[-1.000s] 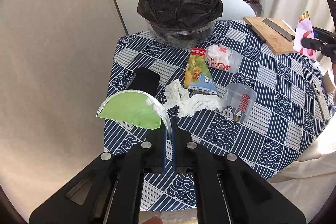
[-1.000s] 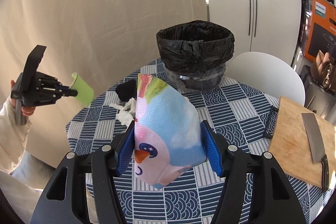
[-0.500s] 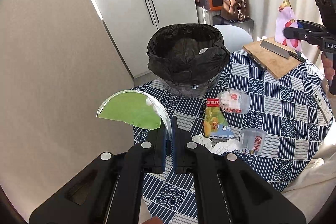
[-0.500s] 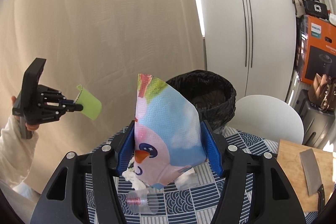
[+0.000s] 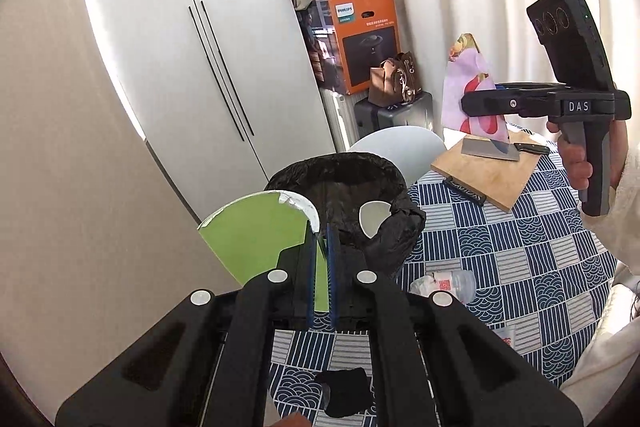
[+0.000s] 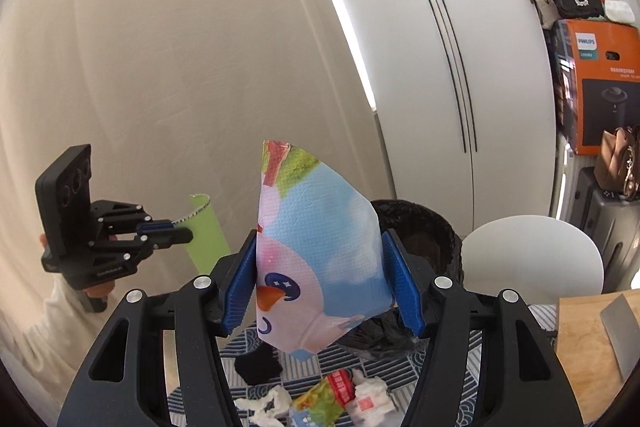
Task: Collect trash
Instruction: 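Carry the wrapper and green lid over the trash bin and open both tools, then withdraw both tools from the bin back toward the table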
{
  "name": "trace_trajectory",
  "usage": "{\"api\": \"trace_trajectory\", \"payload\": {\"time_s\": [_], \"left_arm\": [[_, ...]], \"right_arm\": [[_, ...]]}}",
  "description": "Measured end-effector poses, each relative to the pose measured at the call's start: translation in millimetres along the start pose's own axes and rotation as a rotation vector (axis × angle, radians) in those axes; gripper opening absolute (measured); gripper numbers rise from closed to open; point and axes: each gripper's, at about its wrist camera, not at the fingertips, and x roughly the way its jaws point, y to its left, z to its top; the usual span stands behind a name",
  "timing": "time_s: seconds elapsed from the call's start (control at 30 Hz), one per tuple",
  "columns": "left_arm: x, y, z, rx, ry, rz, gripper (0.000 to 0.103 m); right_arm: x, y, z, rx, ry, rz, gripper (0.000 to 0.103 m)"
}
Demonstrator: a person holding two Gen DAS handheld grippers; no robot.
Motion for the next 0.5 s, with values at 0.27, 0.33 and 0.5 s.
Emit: {"api": "trace_trajectory", "payload": {"time_s": [0.27, 0.33, 0.5], "left_arm": [[61, 23, 21, -0.023, -0.051, -0.132, 0.007], [76, 26, 24, -0.023, -0.071, -0.150, 0.038], [92, 31, 21, -0.060, -0.112, -0.146, 0.095]], "right_arm": [[51, -14, 15, 0.010, 0.028, -0.054, 0.057], [67, -19, 19, 0.010, 0.042, -0.066, 0.064], [93, -35, 23, 0.019, 0.079, -0.159, 0.085]]}}
